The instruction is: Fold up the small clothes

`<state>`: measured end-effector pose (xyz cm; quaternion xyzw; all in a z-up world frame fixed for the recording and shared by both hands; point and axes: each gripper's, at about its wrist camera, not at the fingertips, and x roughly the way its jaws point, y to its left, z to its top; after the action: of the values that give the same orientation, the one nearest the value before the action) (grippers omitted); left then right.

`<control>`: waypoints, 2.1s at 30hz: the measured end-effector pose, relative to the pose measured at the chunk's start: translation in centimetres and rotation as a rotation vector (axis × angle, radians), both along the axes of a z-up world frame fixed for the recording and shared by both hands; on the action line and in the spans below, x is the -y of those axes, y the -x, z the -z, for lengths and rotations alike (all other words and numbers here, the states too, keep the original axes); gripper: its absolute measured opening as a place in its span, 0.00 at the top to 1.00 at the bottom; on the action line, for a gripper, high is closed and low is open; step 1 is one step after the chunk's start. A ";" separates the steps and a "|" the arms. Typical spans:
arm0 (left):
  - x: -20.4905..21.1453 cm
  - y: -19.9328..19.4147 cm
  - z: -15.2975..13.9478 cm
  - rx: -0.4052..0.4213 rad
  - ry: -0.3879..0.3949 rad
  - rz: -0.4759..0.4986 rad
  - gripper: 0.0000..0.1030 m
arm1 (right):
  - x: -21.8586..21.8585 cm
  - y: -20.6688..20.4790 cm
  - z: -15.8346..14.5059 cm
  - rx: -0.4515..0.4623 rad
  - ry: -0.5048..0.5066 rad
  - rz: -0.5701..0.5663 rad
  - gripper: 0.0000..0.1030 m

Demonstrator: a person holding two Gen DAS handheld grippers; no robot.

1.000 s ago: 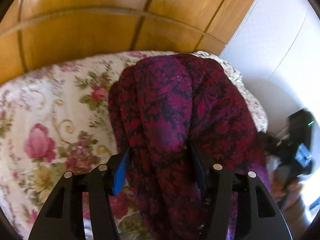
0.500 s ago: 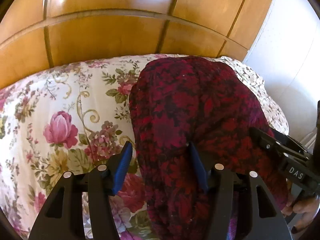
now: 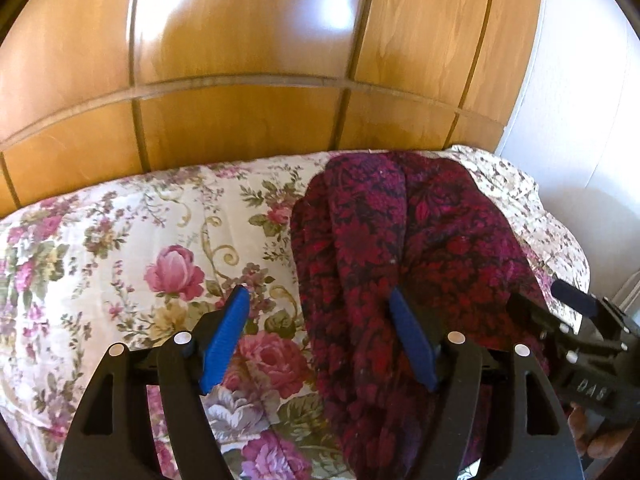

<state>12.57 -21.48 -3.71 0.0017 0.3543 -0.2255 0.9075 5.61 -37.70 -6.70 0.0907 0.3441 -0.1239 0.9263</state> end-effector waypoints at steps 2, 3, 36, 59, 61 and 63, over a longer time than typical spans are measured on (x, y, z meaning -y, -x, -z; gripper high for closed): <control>-0.3 0.4 -0.4 0.018 -0.002 -0.009 0.26 | -0.5 0.4 0.0 -0.003 0.017 0.007 0.07; -0.5 0.7 -0.6 0.027 -0.003 -0.014 0.25 | -0.7 0.6 -0.1 -0.003 0.023 0.011 0.07; -5.8 9.1 -2.7 0.127 -0.028 -0.128 0.04 | -5.9 8.1 -2.5 0.058 0.110 0.186 0.02; -6.3 9.4 -2.8 0.136 -0.045 -0.203 0.04 | -6.6 7.8 -2.1 0.058 0.120 0.159 0.02; -6.5 9.4 -3.0 0.143 -0.040 -0.209 0.04 | -6.6 7.6 -2.1 0.055 0.118 0.154 0.02; -6.5 9.6 -3.1 0.152 -0.042 -0.209 0.04 | -6.7 7.6 -2.1 0.055 0.117 0.152 0.02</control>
<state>2.99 -14.97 -0.61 0.0007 0.2873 -0.1215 0.9501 -1.99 -31.04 -4.57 0.0656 0.3029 -0.2110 0.9270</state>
